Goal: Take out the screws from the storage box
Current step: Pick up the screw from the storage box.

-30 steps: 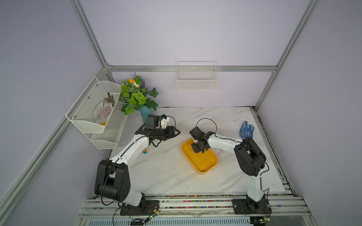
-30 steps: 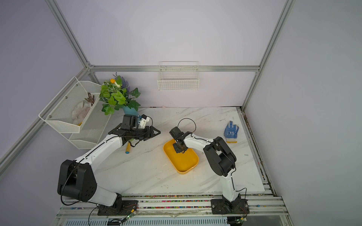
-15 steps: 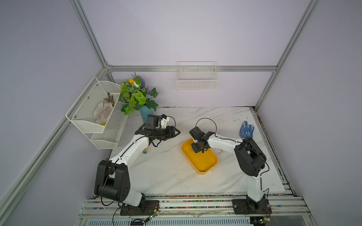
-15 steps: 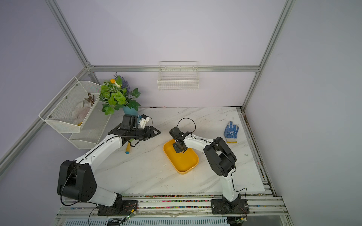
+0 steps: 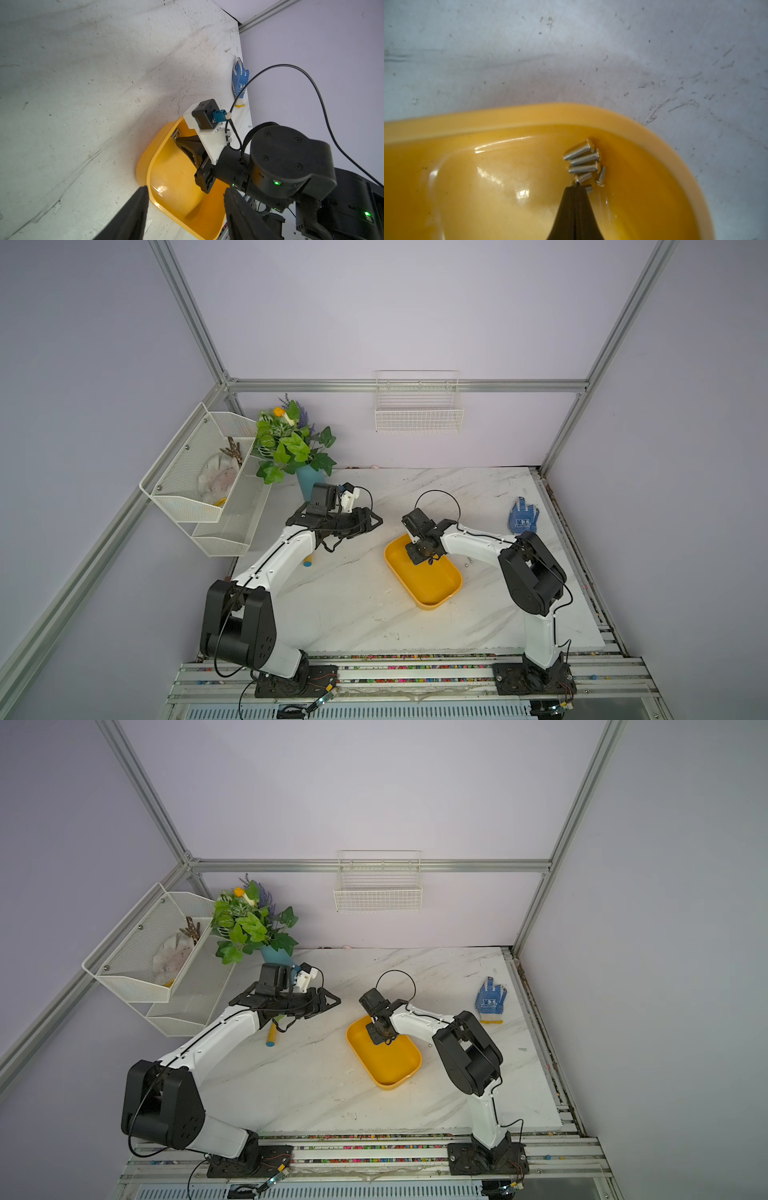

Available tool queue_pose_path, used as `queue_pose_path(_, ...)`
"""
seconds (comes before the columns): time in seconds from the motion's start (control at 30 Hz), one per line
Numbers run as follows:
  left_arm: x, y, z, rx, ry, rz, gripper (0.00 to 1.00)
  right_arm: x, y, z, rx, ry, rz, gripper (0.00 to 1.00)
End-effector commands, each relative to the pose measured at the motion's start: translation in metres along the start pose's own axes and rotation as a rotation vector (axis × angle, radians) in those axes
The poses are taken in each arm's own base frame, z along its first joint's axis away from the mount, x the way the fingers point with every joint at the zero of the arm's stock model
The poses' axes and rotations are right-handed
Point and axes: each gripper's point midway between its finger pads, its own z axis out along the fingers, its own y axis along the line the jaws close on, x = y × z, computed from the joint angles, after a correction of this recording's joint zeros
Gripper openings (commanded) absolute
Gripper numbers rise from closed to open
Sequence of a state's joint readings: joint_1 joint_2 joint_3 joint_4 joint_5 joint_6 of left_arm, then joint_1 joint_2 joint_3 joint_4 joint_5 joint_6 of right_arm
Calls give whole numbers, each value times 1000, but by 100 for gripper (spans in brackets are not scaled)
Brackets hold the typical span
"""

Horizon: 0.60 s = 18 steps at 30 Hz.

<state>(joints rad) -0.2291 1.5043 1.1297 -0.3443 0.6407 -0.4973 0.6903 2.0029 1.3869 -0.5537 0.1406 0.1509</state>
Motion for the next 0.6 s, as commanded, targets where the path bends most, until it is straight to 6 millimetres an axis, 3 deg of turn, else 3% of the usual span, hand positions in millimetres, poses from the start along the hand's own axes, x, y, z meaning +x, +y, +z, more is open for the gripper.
queue_pose_path(0.0, 3, 0, 0, 12, 19, -8, 62, 19, -1, 0, 2, 56, -13, 0)
queue_pose_path(0.57, -2, -8, -7, 18, -2, -3, 62, 5, 0, -36, -28, -10, 10, 0)
